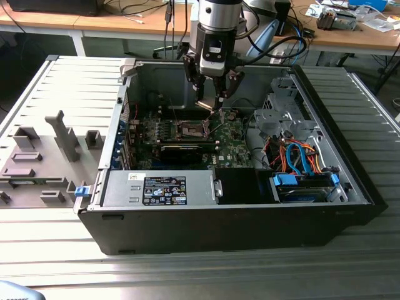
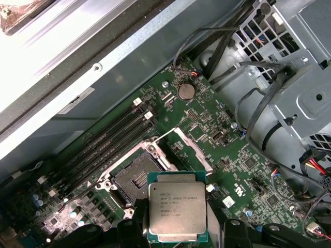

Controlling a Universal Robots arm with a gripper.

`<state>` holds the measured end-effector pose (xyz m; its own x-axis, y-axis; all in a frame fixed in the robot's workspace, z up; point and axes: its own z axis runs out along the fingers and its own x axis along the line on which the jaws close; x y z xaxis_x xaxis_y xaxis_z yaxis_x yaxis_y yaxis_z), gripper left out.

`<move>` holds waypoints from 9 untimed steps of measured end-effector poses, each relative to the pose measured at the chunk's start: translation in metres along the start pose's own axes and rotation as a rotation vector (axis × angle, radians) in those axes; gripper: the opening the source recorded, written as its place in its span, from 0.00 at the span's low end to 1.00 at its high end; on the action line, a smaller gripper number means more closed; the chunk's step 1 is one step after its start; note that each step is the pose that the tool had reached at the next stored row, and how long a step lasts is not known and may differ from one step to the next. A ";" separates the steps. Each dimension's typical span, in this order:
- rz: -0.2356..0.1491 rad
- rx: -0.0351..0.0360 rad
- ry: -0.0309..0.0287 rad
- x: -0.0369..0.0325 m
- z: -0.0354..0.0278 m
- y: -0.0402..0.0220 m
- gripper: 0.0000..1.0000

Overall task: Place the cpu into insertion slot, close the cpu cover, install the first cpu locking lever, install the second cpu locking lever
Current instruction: 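Place the cpu into insertion slot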

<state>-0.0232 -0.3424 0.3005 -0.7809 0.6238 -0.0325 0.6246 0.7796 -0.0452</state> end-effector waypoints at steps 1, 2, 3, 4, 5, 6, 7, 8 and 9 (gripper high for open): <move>0.001 0.0000 0.0000 0.0000 0.0000 0.0000 0.55; 0.001 0.0000 0.0001 0.0000 0.0001 0.0000 0.55; 0.002 0.0000 0.0001 0.0000 0.0001 0.0000 0.55; 0.003 0.0001 0.0001 0.0000 0.0001 0.0000 0.55; 0.003 0.0001 0.0001 0.0000 0.0001 0.0000 0.55; 0.004 0.0001 0.0002 0.0000 0.0002 0.0000 0.55; 0.005 0.0001 0.0002 0.0000 0.0002 0.0000 0.55; 0.006 0.0002 0.0003 0.0000 0.0002 0.0000 0.55; 0.006 0.0003 0.0003 0.0000 0.0002 0.0000 0.55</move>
<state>-0.0232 -0.3424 0.3003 -0.7769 0.6288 -0.0325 0.6296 0.7756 -0.0452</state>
